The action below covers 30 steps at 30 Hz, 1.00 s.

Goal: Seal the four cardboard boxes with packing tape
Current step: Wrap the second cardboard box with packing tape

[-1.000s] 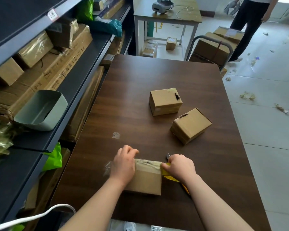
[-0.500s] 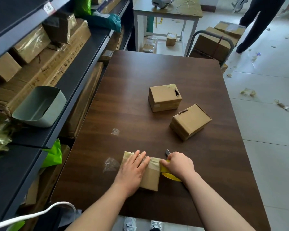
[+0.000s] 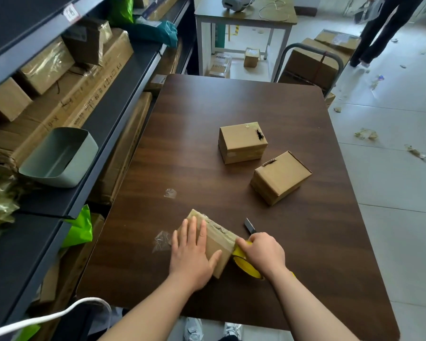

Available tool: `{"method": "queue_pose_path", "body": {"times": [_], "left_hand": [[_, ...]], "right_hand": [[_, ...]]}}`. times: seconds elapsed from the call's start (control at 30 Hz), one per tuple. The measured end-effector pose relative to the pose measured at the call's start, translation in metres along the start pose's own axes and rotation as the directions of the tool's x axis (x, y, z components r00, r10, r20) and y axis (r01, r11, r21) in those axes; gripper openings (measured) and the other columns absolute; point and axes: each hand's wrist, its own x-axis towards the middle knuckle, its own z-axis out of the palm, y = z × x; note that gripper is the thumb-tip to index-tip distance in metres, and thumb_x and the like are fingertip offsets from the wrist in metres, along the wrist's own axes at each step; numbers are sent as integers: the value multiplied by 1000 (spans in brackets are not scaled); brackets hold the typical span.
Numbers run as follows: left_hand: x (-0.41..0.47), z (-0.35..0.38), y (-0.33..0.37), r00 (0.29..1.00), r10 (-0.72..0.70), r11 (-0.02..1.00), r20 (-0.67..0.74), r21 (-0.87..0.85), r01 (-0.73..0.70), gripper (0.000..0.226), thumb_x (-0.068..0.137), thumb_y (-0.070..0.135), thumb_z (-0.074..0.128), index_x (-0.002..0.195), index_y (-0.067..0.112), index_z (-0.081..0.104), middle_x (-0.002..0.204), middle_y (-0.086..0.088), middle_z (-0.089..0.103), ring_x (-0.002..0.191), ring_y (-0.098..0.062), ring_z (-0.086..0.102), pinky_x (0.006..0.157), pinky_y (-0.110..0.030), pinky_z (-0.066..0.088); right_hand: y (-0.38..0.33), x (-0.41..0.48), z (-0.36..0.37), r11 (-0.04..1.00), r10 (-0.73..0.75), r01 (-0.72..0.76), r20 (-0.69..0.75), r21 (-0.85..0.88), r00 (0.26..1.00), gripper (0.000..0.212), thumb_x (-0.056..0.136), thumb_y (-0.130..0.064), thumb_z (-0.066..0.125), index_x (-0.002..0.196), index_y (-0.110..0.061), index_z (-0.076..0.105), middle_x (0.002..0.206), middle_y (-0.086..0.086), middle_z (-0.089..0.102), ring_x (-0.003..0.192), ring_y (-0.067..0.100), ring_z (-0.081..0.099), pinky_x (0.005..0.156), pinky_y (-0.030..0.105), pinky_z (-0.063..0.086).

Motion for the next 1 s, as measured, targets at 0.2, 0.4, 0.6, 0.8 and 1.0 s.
{"method": "queue_pose_path", "body": {"times": [0.2,0.4,0.6,0.8,1.0], "left_hand": [[28,1,-15,997,60,997,57,39,-63,75,90,65,1,143,23,-32,151,-1,-39,137,-20,-38,113,-48,-22],[35,-1,-23,992,112,993,60,30,-114,70,97,58,11,146,26,-27,151,5,-39,137,-15,-38,114,-46,-22],[35,-2,-24,991,123,990,50,56,-126,70,96,60,8,144,26,-30,150,4,-40,136,-16,-39,112,-46,-25],[13,11,-9,948,56,997,-314,-31,-70,71,91,49,32,153,15,17,157,-16,18,144,-34,16,114,-49,19],[-42,13,20,998,-44,899,-44,-438,20,30,94,47,45,83,21,58,77,3,66,75,-21,64,66,-30,47]], "right_hand": [[16,-14,24,951,-68,102,-126,292,990,55,98,-48,45,53,-17,40,51,0,46,56,18,48,59,38,38],[57,-31,62,914,-36,110,-192,391,981,53,94,-44,54,54,-11,45,48,-2,42,50,13,42,56,41,38],[56,-31,64,882,-39,112,-166,457,985,50,98,-40,50,58,-10,47,52,-2,45,52,12,43,55,37,35],[51,-32,60,863,-67,126,-138,490,988,49,101,-34,46,61,-7,43,55,0,41,53,13,38,55,35,29],[42,-33,52,855,-84,100,-54,509,995,43,102,-31,43,63,-12,45,57,1,43,55,13,39,55,34,27]]}}
